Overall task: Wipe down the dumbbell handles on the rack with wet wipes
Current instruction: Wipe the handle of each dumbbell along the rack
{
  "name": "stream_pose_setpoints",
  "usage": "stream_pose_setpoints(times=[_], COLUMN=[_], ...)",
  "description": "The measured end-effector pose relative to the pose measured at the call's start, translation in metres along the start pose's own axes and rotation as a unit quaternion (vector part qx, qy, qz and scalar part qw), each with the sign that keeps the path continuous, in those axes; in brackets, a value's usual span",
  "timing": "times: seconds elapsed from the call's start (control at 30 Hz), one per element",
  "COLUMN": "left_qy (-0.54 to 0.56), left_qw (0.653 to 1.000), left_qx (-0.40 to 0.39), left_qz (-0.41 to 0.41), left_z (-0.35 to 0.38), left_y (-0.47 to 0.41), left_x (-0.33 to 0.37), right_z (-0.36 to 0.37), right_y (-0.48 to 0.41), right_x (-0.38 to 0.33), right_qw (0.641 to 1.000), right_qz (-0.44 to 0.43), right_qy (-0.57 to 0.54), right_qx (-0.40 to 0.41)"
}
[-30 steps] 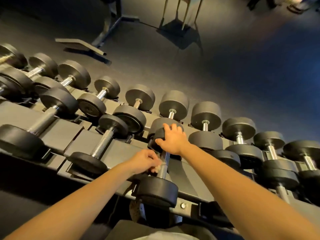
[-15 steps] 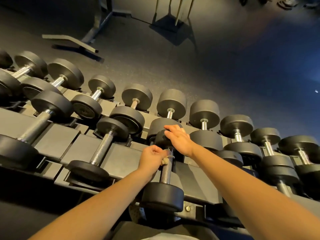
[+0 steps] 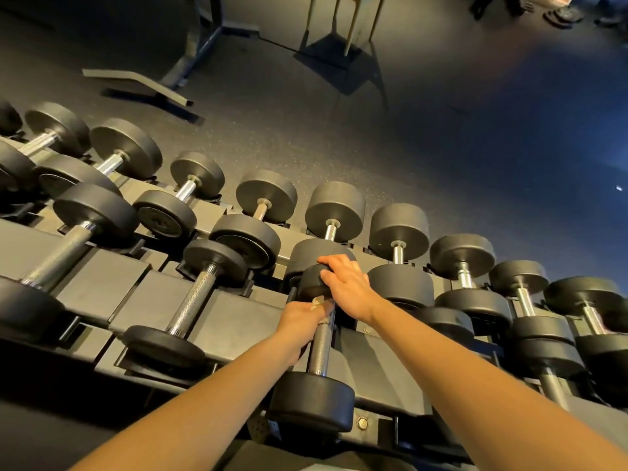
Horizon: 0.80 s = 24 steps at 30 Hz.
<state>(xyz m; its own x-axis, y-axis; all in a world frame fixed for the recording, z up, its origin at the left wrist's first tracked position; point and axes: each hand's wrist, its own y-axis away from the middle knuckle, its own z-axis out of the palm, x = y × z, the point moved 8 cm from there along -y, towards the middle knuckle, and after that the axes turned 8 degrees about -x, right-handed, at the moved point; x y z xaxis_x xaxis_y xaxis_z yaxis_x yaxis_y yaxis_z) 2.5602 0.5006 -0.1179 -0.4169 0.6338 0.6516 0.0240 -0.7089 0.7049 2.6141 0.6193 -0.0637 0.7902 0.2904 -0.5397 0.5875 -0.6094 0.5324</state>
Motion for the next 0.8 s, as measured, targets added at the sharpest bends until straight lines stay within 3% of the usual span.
stream_pose_setpoints(times=[0.1,0.2,0.27,0.33,0.37,0.43,0.5,0.6,0.7,0.73,0.8], left_qy=[0.188,0.220,0.116,-0.079,-0.191,-0.387,-0.495,-0.561,-0.549,-0.517,-0.403], left_qw=[0.976,0.962,0.984,0.995,0.981,0.921,0.864,0.820,0.815,0.827,0.888], left_qx=[-0.093,-0.140,-0.108,-0.047,-0.018,0.030,0.056,0.045,0.121,0.153,0.158], left_qz=[-0.062,-0.084,-0.083,-0.045,-0.018,0.027,0.067,0.100,0.141,0.159,0.155], left_z=[0.011,0.012,0.009,0.004,0.002,0.003,0.007,0.009,-0.007,-0.012,-0.014], left_y=[-0.003,-0.004,-0.006,-0.008,-0.007,0.001,0.015,0.030,0.043,0.049,0.049], left_x=[-0.008,-0.010,-0.009,0.001,0.007,0.019,0.028,0.035,0.054,0.061,0.066], right_z=[0.001,0.000,0.001,0.000,0.000,-0.002,-0.001,-0.003,-0.013,-0.020,-0.035], right_y=[0.000,0.000,0.000,-0.001,-0.001,0.000,0.002,0.001,0.006,0.013,0.040], right_x=[0.000,0.000,0.002,0.003,0.003,0.003,0.002,0.004,0.015,0.020,0.032], right_qw=[1.000,1.000,1.000,0.999,0.999,0.999,0.999,0.995,0.975,0.972,0.975], right_qz=[-0.008,-0.012,-0.014,-0.016,-0.016,-0.015,-0.015,-0.008,0.018,0.022,0.039], right_qy=[0.007,0.006,-0.008,-0.030,-0.036,-0.039,-0.044,-0.087,-0.215,-0.231,-0.195], right_qx=[0.005,0.006,0.000,-0.005,-0.006,-0.009,-0.016,-0.042,-0.050,-0.020,0.096])
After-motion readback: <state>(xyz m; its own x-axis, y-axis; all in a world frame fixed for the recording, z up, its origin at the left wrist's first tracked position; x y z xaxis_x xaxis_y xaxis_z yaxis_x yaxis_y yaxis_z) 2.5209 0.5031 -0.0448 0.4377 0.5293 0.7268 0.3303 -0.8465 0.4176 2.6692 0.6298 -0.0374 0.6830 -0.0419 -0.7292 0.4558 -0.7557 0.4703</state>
